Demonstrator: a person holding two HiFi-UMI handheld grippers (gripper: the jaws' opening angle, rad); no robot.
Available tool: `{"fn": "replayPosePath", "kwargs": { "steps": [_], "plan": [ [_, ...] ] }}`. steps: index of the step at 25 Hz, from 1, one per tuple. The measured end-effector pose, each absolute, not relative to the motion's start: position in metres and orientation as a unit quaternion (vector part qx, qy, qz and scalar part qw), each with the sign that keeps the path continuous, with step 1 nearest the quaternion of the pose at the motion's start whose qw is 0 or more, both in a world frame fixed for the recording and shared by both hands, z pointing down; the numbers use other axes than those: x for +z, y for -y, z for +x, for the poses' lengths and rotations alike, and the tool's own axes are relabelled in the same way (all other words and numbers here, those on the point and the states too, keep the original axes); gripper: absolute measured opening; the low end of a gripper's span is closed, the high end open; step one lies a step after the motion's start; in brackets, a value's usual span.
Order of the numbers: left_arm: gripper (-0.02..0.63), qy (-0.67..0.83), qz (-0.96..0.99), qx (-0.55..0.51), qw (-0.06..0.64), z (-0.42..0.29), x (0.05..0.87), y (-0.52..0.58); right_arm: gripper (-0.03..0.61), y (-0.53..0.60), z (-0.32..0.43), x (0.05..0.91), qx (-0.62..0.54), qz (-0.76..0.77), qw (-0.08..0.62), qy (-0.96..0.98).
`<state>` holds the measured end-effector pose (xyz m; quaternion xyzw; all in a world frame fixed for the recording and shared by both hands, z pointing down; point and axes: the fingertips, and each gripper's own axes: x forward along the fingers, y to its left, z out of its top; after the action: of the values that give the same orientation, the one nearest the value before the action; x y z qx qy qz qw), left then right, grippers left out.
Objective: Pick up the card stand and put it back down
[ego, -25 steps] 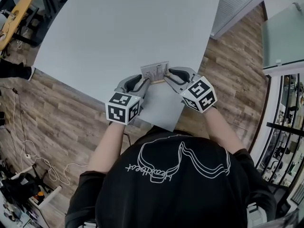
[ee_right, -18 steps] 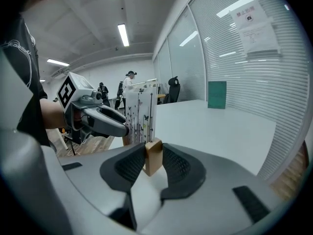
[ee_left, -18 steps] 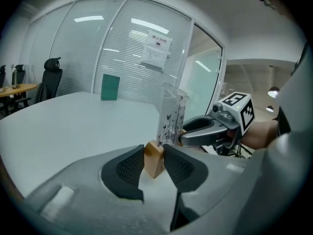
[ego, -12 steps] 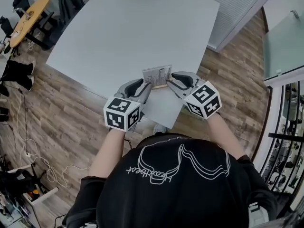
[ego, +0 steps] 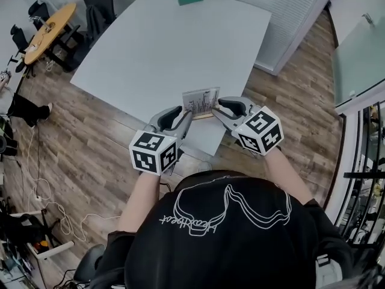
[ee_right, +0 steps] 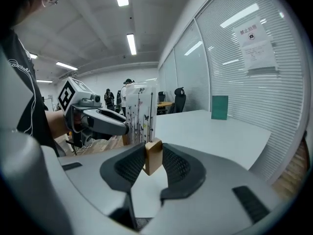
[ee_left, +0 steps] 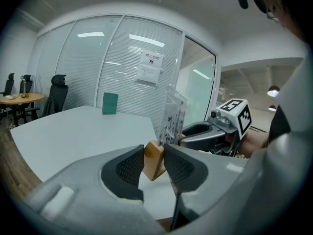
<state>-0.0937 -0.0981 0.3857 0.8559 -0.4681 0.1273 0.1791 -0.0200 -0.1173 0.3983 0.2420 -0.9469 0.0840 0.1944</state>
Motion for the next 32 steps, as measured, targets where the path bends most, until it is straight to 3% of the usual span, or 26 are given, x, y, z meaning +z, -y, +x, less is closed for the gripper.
{"fn": "replayPosePath", "kwargs": {
  "steps": [16, 32],
  "plan": [
    [0.132, 0.490, 0.852, 0.107, 0.152, -0.069, 0.343, 0.028, 0.114, 0.053, 0.004, 0.357, 0.057, 0.222, 0.182, 0.956],
    [0.130, 0.495, 0.849, 0.113, 0.147, -0.067, 0.340, 0.032, 0.114, 0.059, 0.005, 0.353, 0.049, 0.220, 0.180, 0.958]
  ]
}}
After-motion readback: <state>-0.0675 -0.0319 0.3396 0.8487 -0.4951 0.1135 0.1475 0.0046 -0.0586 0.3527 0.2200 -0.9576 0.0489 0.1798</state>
